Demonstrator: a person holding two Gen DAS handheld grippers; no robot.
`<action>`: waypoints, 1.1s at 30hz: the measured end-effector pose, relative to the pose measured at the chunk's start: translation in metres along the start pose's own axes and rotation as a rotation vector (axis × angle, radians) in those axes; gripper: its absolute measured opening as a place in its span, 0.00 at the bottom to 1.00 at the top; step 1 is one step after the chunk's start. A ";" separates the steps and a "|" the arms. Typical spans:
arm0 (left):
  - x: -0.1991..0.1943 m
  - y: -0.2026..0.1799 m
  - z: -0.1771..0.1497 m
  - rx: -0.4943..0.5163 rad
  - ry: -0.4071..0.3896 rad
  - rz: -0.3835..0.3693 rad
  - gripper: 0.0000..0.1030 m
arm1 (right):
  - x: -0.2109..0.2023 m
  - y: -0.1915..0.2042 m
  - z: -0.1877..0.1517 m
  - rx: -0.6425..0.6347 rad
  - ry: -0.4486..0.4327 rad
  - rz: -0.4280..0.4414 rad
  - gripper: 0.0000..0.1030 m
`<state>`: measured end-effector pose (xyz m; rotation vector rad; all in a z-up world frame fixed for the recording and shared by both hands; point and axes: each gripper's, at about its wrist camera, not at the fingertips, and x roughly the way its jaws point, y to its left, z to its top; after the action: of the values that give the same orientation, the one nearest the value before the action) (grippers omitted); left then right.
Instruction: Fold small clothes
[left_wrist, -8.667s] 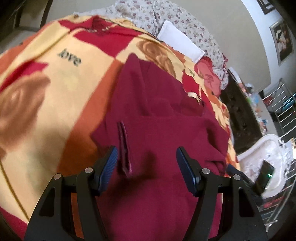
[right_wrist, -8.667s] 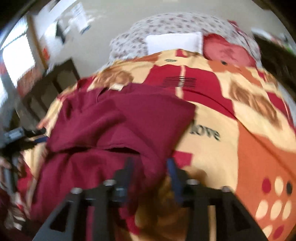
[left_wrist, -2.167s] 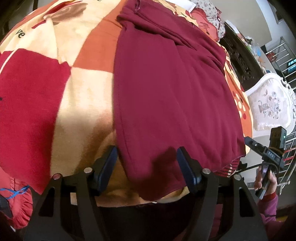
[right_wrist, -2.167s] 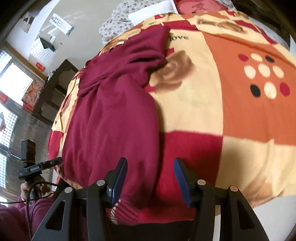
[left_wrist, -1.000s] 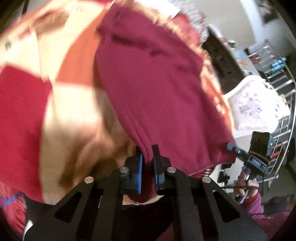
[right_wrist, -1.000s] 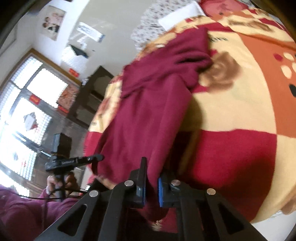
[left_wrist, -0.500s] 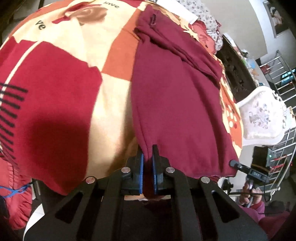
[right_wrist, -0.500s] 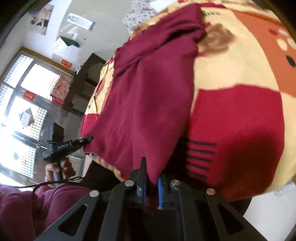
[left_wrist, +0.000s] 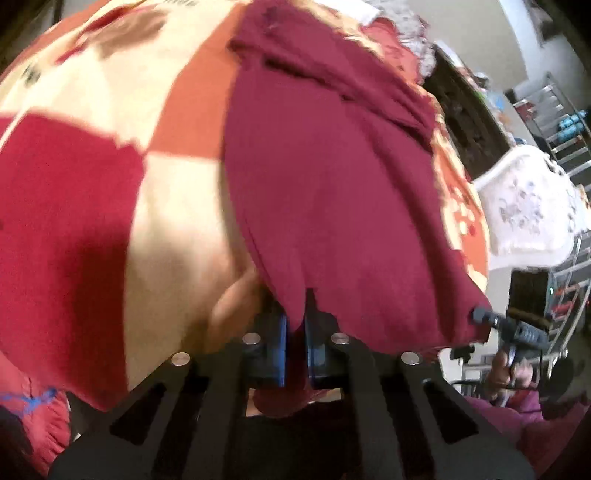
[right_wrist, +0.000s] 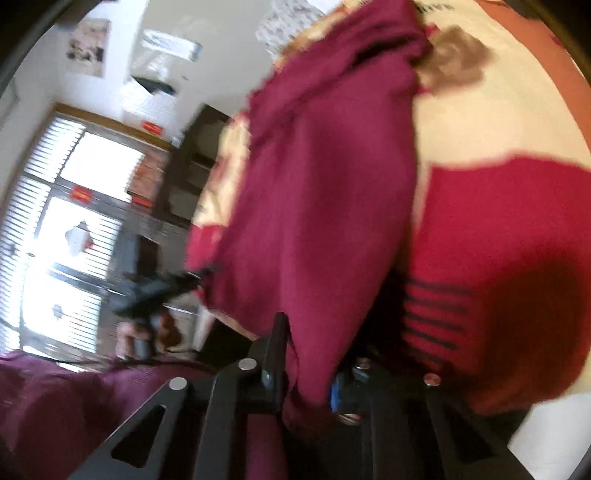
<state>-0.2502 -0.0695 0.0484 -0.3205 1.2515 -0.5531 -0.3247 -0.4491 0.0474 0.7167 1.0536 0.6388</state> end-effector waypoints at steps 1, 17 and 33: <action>-0.009 -0.005 0.007 0.011 -0.031 -0.026 0.06 | -0.004 0.004 0.008 -0.010 -0.025 0.016 0.12; -0.015 -0.025 0.219 0.019 -0.360 -0.094 0.06 | -0.022 -0.006 0.235 -0.113 -0.352 -0.003 0.11; 0.030 0.014 0.325 -0.107 -0.326 -0.038 0.25 | -0.018 -0.096 0.349 0.164 -0.427 -0.037 0.47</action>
<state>0.0694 -0.0964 0.1125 -0.5038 0.9625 -0.4460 0.0031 -0.5965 0.0928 0.9266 0.7254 0.3472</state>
